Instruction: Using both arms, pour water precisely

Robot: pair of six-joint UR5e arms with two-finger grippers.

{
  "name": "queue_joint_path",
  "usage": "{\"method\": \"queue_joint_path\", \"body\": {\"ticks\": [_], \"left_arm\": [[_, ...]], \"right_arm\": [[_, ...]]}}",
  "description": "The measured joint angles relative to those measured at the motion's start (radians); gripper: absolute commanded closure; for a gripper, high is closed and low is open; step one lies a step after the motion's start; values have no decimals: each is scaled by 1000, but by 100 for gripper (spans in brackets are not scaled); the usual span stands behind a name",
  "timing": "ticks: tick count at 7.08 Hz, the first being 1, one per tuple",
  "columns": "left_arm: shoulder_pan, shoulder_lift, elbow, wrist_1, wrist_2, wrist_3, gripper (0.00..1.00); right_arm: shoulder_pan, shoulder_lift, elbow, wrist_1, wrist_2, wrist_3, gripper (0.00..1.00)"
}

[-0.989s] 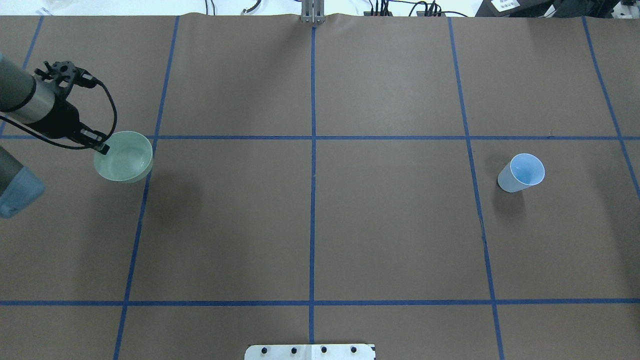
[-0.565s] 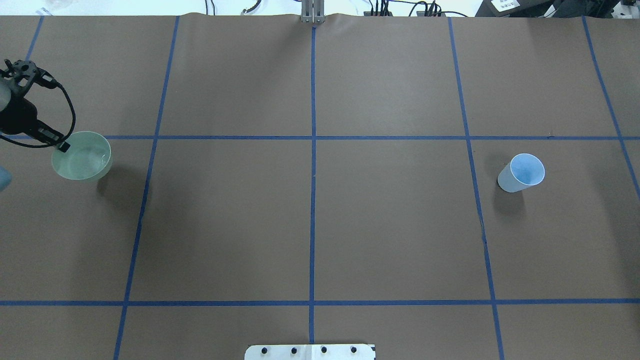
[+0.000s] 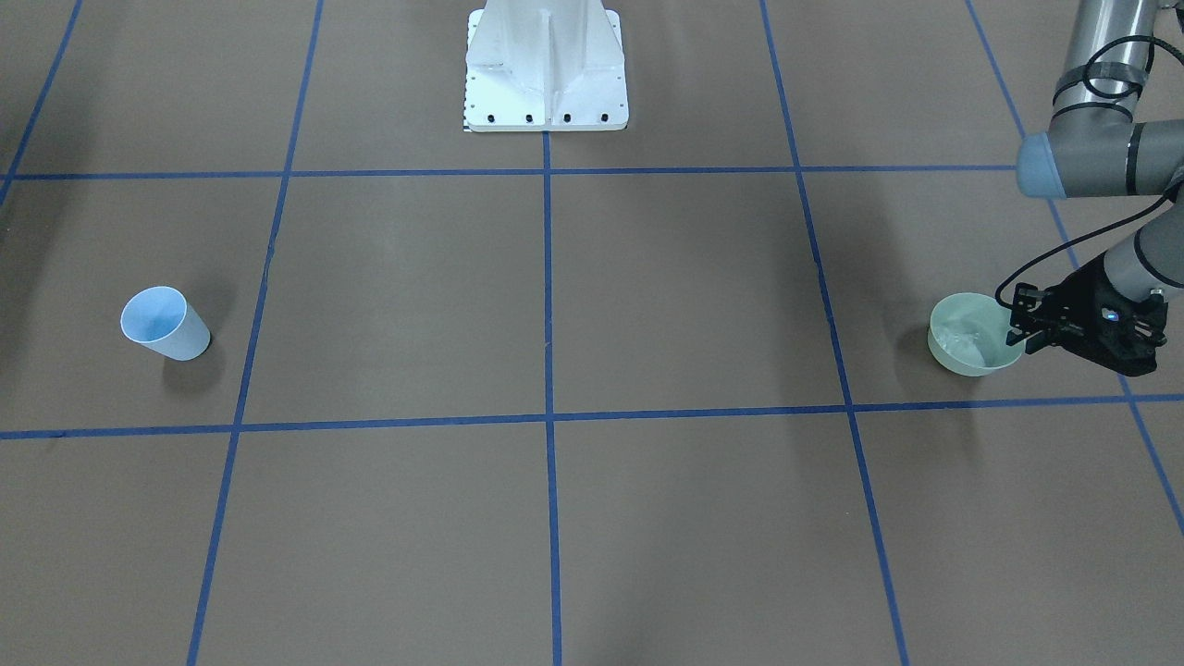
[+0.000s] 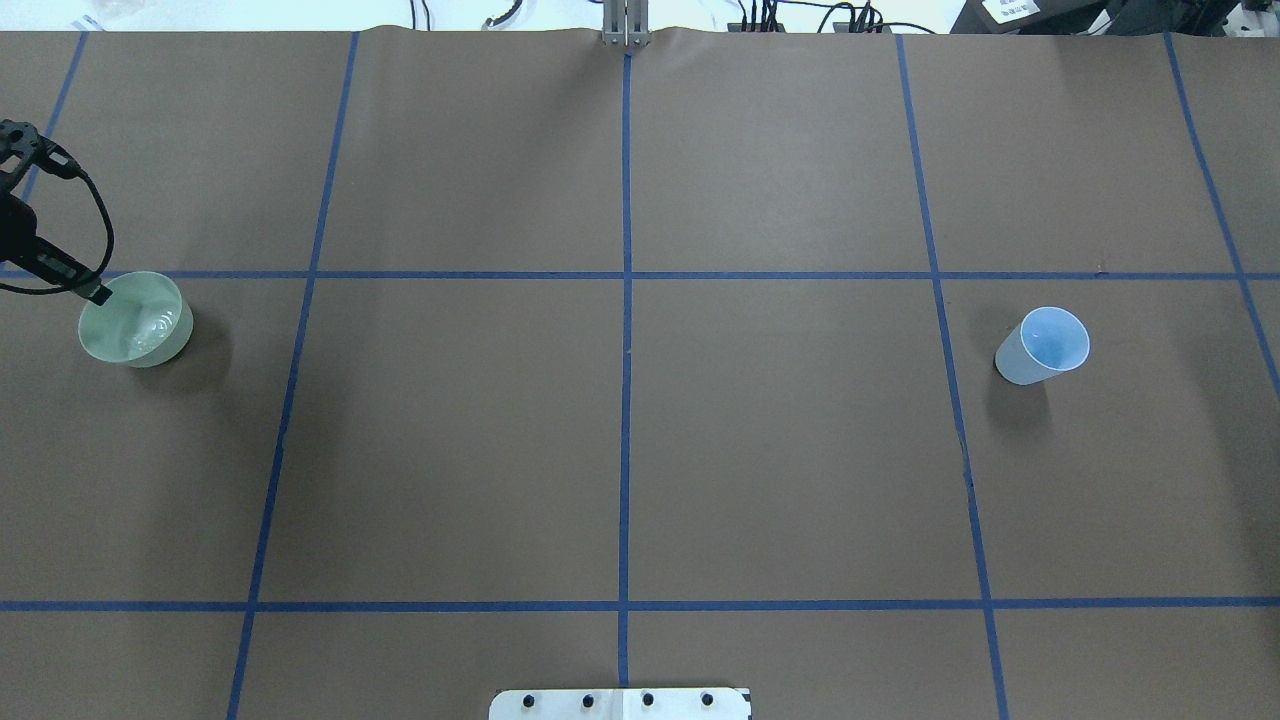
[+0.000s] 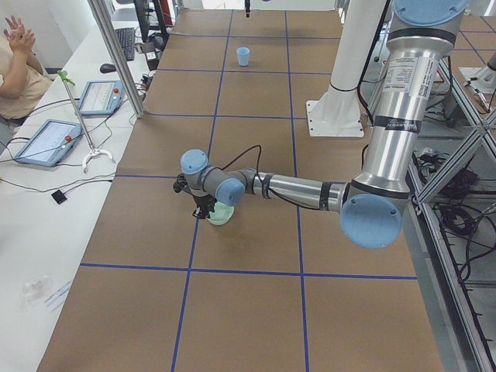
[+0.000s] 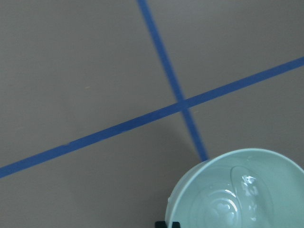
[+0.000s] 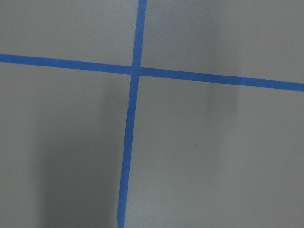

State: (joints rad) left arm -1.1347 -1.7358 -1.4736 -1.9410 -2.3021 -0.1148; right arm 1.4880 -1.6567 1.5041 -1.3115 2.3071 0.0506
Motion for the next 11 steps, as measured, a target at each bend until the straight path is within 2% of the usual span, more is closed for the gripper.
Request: {"method": "queue_joint_path", "body": {"ticks": [2,5,7,9,11], "left_arm": [[-54,-3,6,-30,-20,3,0],[-254,-9,9,-1,-128,62,0],[-374,-13,15,169,-124,252,0],[-471,-32,9,359,-48,367,0],[-497,-27,-14,413,9,384,0]], "right_arm": [[0,0,-4,0,-1,1,0],[0,2,-13,0,0,0,0],[0,4,-22,0,0,0,0],[0,8,-27,0,-1,0,0],[0,11,-23,0,0,-3,0]]}}
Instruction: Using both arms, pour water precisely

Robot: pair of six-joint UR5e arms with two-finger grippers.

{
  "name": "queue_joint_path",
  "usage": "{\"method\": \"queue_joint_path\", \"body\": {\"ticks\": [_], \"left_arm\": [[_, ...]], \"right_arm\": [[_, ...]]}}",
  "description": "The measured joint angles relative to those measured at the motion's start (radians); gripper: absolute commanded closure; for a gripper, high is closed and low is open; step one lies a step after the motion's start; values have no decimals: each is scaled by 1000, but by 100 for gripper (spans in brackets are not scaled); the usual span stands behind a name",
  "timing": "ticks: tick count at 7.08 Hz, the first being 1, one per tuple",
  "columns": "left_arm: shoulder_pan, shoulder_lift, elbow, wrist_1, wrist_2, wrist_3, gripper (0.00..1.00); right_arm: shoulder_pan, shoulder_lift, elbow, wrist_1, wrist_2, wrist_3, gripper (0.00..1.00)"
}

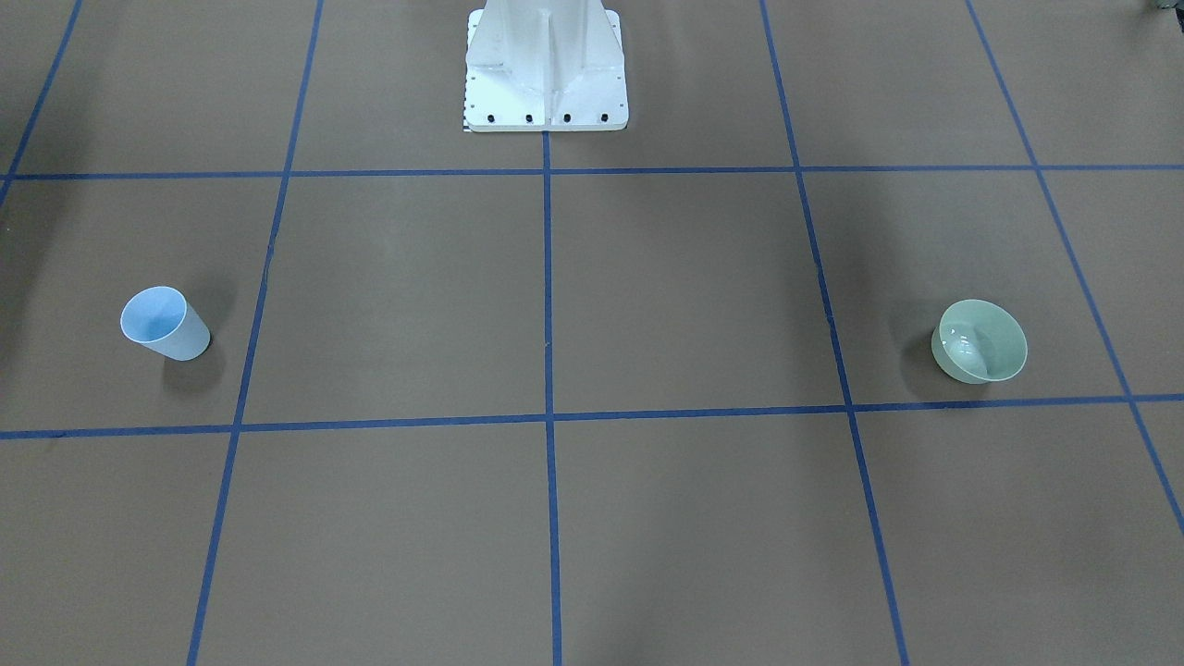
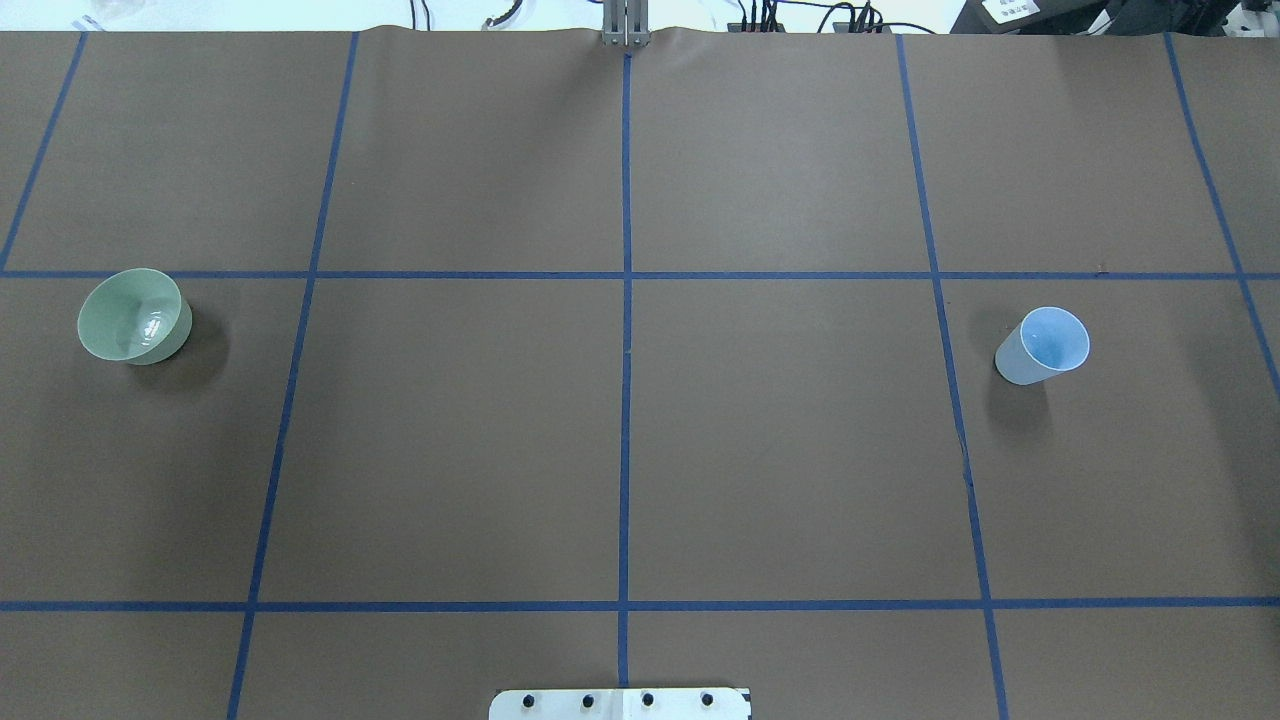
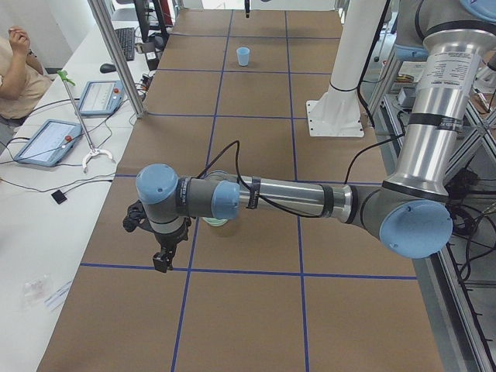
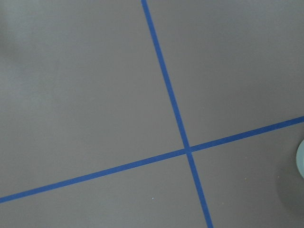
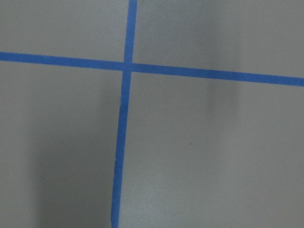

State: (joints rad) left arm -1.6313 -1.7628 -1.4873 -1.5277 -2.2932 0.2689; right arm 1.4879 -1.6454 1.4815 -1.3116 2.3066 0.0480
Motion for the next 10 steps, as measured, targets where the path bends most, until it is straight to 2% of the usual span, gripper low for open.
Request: {"method": "queue_joint_path", "body": {"ticks": [10], "left_arm": [[-4,140,-56,-47,-14,3,0]], "right_arm": [[1,15,17,2,-1,-2,0]]}}
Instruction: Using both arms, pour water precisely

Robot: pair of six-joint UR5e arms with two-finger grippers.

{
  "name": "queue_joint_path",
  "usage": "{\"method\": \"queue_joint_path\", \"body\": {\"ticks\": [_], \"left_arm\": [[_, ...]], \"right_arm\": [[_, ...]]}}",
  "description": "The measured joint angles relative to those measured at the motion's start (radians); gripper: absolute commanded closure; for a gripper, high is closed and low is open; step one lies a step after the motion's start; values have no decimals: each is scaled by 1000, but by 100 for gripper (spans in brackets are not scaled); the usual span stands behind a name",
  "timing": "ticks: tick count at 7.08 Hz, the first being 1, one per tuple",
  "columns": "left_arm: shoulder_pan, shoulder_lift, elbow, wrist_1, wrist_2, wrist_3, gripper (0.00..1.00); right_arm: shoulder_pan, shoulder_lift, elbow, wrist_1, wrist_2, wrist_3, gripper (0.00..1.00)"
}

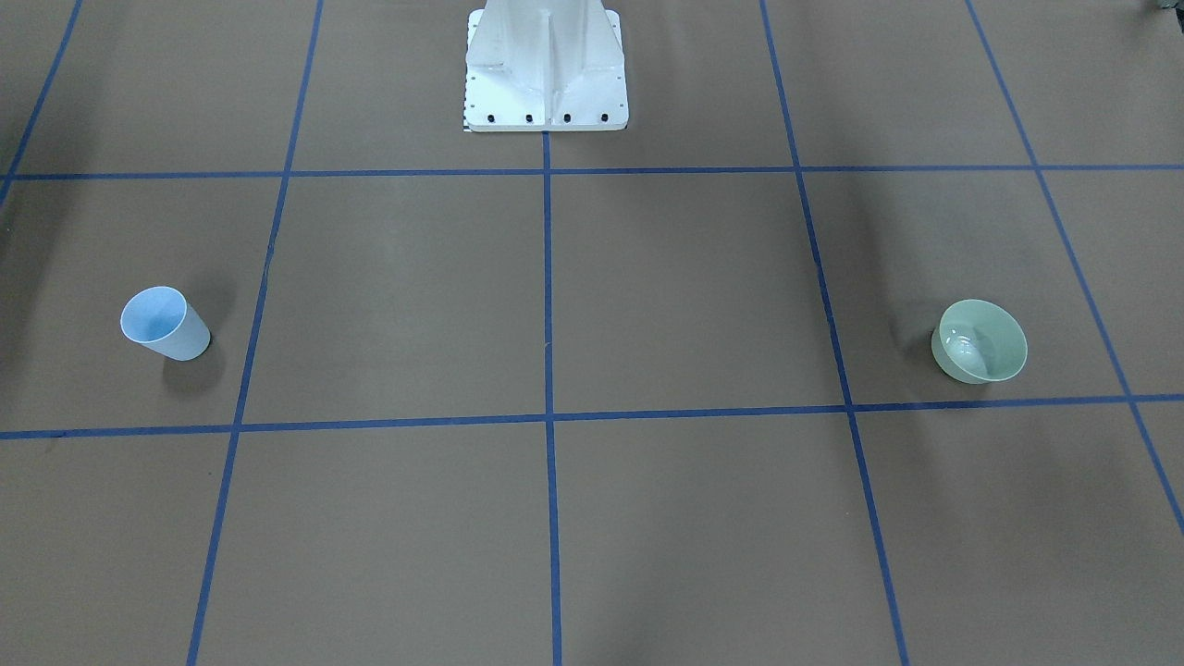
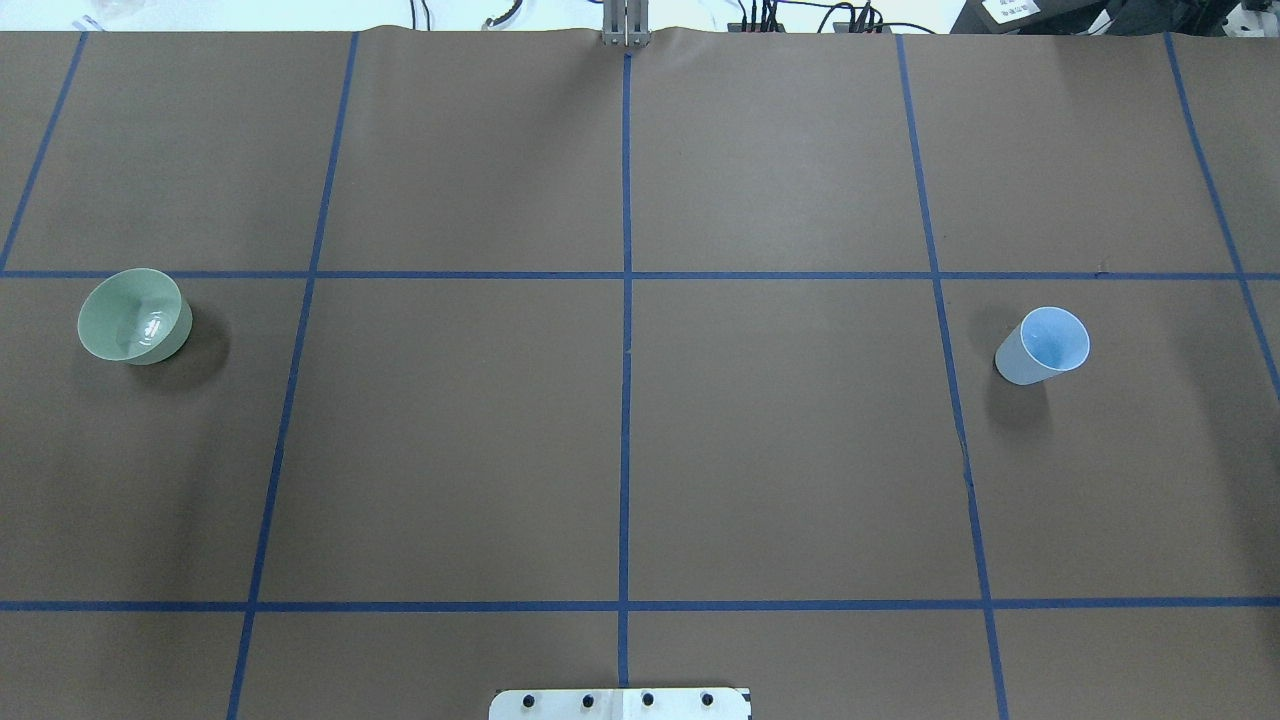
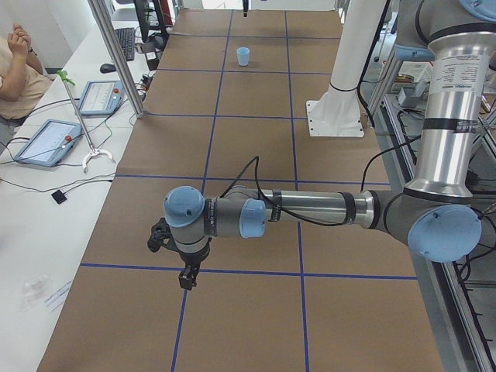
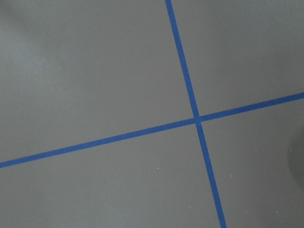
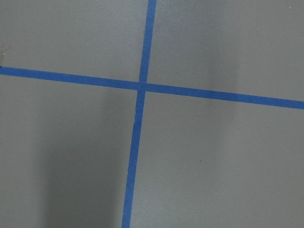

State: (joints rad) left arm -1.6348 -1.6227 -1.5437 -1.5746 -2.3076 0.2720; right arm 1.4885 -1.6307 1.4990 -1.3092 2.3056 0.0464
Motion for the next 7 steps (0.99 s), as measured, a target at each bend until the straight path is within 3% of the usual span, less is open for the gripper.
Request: {"method": "queue_joint_path", "body": {"ticks": [7], "left_arm": [[-1,140,-114,-15,3,0,0]], "right_arm": [[0,-16,4,-1,2,0,0]]}}
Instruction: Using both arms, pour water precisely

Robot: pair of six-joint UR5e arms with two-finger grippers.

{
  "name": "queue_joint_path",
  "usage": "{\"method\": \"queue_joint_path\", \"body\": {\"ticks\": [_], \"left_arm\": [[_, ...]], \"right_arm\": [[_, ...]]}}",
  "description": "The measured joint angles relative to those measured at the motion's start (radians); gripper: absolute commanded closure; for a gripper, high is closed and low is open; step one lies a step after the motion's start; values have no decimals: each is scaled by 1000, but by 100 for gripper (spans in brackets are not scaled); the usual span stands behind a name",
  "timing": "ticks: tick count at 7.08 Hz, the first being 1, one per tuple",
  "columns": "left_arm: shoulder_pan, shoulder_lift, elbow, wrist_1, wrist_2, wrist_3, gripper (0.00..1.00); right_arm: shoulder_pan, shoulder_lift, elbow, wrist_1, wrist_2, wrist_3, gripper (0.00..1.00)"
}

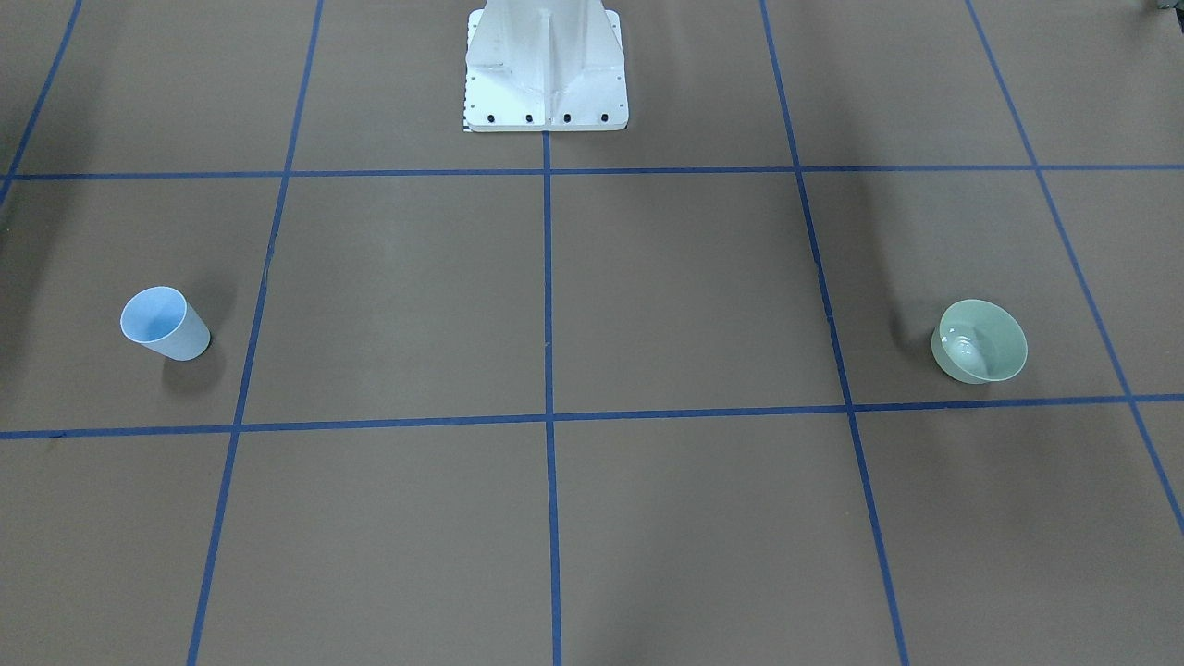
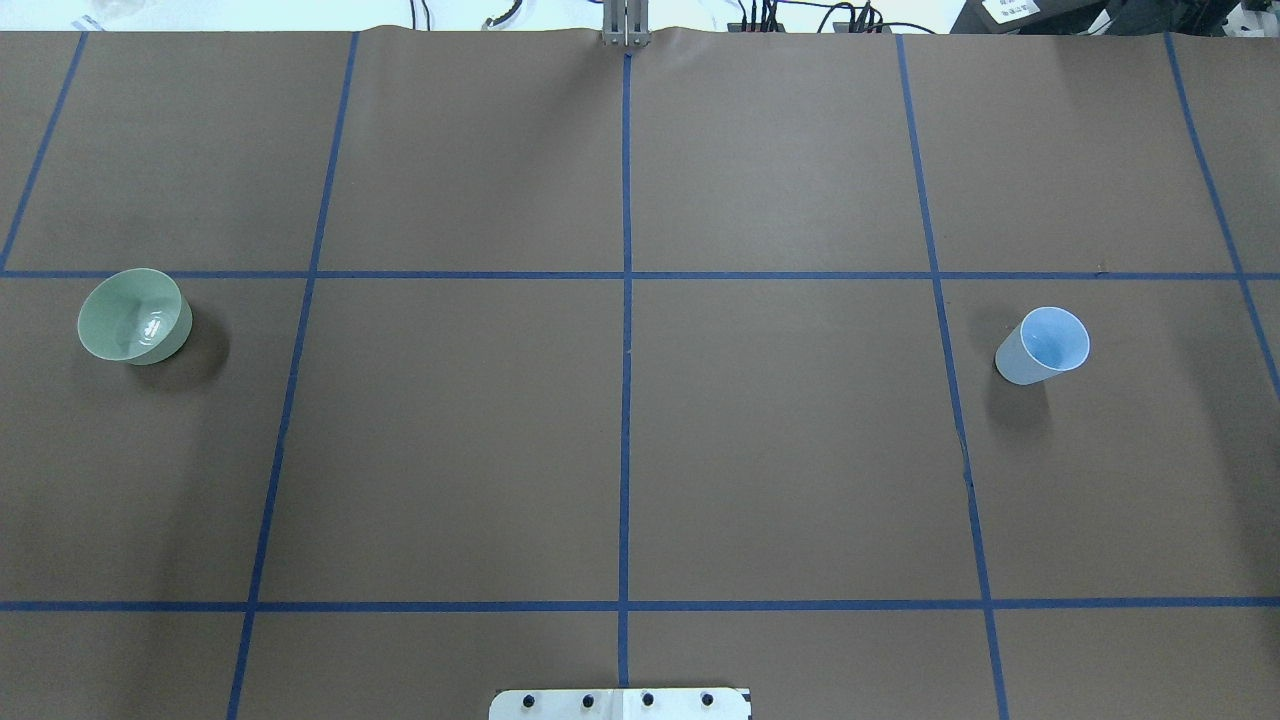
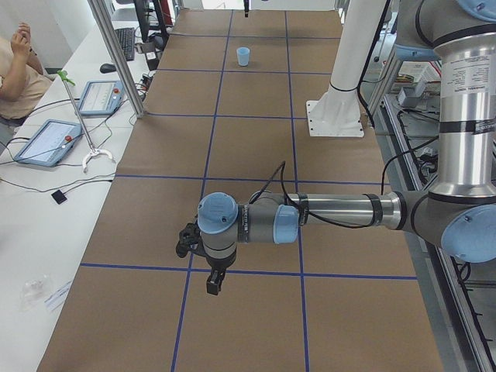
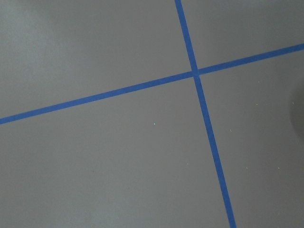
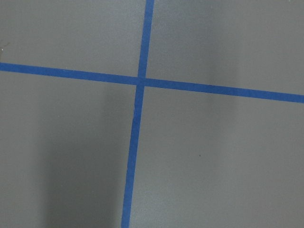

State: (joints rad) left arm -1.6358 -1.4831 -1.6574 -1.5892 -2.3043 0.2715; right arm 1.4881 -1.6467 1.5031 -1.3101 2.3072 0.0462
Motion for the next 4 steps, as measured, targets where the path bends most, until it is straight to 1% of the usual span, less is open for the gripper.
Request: {"method": "queue_joint_path", "body": {"ticks": [4], "left_arm": [[-1,4,-6,0,11,0,0]], "right_arm": [[0,-4,-4,0,-1,0,0]]}}
